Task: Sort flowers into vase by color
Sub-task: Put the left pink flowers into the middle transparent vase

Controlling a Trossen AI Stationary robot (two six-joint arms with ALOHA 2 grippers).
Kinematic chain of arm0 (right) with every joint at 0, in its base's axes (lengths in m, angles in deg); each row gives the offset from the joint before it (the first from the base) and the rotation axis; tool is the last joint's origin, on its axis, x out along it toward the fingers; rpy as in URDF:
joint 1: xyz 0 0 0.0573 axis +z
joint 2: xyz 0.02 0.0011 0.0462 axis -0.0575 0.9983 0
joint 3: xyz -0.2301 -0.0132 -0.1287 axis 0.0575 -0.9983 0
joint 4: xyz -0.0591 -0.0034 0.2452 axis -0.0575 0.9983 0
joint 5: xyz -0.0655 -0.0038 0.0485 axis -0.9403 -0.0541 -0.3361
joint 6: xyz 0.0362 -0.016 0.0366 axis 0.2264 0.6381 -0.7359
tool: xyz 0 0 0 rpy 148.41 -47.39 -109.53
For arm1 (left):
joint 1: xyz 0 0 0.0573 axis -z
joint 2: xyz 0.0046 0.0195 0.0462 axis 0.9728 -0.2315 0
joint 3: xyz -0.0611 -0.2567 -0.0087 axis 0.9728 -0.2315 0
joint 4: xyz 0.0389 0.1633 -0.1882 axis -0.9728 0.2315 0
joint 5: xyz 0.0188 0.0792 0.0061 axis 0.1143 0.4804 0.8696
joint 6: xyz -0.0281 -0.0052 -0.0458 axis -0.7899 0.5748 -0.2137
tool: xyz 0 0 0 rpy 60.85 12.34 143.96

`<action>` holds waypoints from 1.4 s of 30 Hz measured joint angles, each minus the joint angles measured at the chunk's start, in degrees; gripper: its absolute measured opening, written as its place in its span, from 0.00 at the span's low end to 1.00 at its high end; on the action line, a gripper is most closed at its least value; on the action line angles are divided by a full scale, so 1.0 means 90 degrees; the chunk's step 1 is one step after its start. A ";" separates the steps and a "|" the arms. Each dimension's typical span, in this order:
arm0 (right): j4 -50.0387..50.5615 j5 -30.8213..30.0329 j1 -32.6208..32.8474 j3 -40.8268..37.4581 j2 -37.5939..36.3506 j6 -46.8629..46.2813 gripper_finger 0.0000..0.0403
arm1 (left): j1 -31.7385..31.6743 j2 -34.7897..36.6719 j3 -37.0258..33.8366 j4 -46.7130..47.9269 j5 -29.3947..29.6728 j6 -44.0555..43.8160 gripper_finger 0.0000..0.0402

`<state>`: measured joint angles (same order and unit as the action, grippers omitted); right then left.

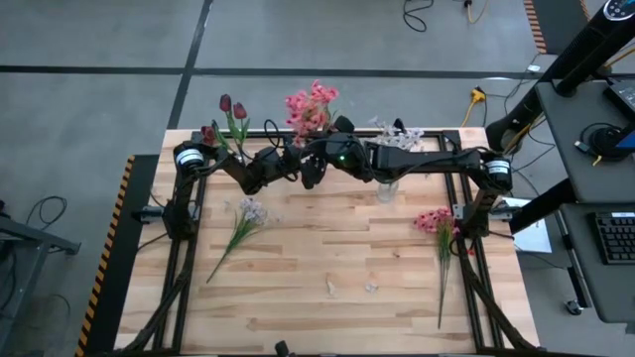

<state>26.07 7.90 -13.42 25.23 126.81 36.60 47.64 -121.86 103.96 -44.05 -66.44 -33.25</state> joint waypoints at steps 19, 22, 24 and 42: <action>-0.0071 -0.0418 0.0014 0.0000 0.0000 0.0013 0.28 | -0.0002 0.0000 0.0000 0.0000 -0.0001 0.0002 0.24; -0.0108 -0.0624 0.0014 -0.0002 -0.0032 0.0017 0.32 | -0.0001 0.0000 0.0000 0.0000 -0.0001 0.0002 0.24; -0.0106 -0.0665 0.0026 -0.0002 -0.0051 -0.0056 0.35 | 0.0000 0.0000 0.0000 0.0000 -0.0001 0.0002 0.24; -0.0441 -0.0258 -0.0094 -0.0005 0.0027 0.0164 0.38 | -0.0002 -0.0005 0.0000 -0.0024 -0.0001 0.0002 0.24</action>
<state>22.10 5.57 -14.27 25.18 127.05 38.08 47.62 -121.91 103.96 -44.26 -66.44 -33.23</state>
